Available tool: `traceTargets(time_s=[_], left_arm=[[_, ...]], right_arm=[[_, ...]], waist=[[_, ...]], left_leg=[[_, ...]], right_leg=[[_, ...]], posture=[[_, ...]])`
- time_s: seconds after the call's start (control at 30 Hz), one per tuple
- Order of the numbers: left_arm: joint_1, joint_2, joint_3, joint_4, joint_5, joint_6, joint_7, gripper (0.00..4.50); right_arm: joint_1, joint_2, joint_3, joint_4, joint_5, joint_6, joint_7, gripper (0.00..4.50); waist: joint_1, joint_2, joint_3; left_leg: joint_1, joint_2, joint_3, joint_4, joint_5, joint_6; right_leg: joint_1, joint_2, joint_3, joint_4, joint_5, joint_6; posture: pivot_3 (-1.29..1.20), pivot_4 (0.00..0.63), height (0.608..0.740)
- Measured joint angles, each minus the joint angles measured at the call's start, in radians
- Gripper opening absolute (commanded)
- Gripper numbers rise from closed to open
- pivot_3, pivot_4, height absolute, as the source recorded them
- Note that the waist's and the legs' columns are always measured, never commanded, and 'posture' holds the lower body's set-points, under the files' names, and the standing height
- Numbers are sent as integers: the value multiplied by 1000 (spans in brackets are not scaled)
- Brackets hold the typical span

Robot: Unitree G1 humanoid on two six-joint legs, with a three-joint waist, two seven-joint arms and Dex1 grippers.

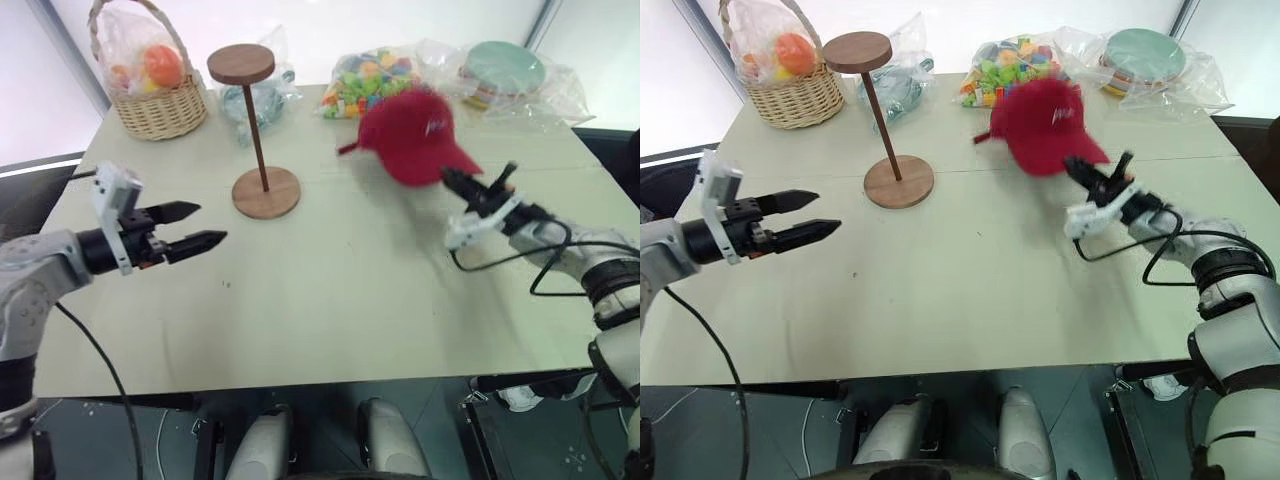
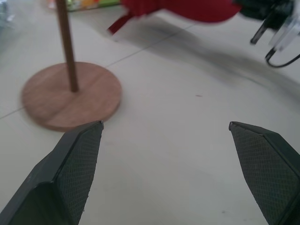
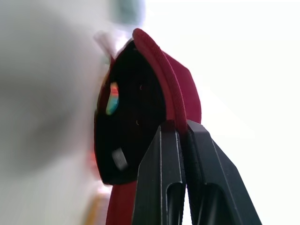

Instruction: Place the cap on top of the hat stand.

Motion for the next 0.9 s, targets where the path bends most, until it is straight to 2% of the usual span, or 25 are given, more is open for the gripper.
traceTargets(time_s=[0.07,0.13,0.3,0.5,0.7,0.9], left_arm=[[-9,14,3,35,15,-13,-10,4500],[-34,23,0,76,32,-24,-22,4500],[-105,52,-8,167,86,-73,-62,4500],[-156,57,-33,231,126,-107,-92,4500],[-150,58,-33,233,143,-111,-102,4500],[-95,62,9,203,142,-110,-91,4500]], right_arm=[[58,22,-106,-240,81,148,135,47],[82,73,-157,-433,110,277,251,47],[48,215,-164,-706,102,485,462,47],[-75,389,-145,-777,76,622,578,47],[-159,503,-107,-769,65,619,596,47],[-162,582,-55,-741,75,588,620,47]], waist=[[2,0,0],[3,0,0],[5,0,0],[4,0,0],[-2,0,0],[-1,-1,0]], left_leg=[[0,0,0,0,0,0],[0,0,0,2,0,1],[-1,0,0,2,-1,1],[-2,0,0,2,-1,1],[-4,0,-1,1,-1,1],[-4,0,-1,2,-1,1]], right_leg=[[0,0,0,0,0,0],[0,0,0,1,0,0],[-1,0,0,2,0,0],[-3,0,0,2,0,0],[-5,0,0,2,0,0],[-5,0,0,2,0,0]], posture=[[0,150,740],[0,150,740],[0,150,740],[0,150,740],[0,150,740],[0,150,740]])
